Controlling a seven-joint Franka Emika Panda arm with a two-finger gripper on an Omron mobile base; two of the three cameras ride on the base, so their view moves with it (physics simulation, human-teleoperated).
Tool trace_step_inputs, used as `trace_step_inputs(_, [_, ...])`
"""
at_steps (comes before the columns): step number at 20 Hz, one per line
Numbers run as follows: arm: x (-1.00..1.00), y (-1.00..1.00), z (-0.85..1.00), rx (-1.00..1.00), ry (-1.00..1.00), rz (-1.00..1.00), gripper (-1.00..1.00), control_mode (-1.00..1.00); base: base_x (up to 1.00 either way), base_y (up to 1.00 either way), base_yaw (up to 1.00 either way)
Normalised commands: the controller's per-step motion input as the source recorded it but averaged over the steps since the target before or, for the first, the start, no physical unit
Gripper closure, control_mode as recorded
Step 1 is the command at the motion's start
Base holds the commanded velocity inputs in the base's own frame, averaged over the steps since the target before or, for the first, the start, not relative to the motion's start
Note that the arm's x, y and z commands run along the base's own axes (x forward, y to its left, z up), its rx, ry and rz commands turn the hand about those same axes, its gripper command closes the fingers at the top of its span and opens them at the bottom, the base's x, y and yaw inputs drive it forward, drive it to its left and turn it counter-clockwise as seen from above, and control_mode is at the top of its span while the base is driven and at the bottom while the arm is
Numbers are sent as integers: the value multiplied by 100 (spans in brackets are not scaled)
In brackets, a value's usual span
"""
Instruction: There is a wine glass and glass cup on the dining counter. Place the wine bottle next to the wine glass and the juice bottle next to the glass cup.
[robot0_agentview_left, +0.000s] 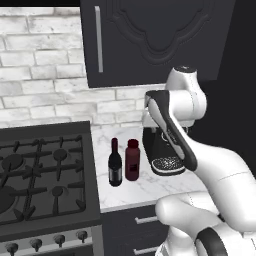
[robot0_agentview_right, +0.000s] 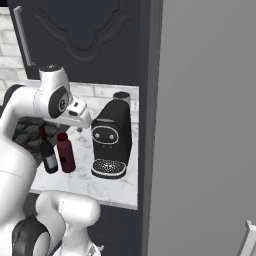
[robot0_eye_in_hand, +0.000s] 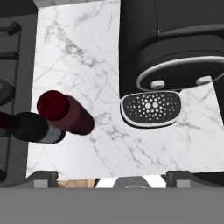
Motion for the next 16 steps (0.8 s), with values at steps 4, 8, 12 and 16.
trace_step_inputs(4, [28, 29, -19, 0, 1, -8, -100, -100, 0, 0, 0])
trace_step_inputs(8, [34, 31, -22, 0, 7, -7, -100, -100, 0, 0, 0])
trace_step_inputs(12, [31, 26, -22, 2, 9, -3, -100, -100, 0, 0, 0])
trace_step_inputs(16, [35, 32, -17, 1, 3, 0, -100, -100, 0, 0, 0])
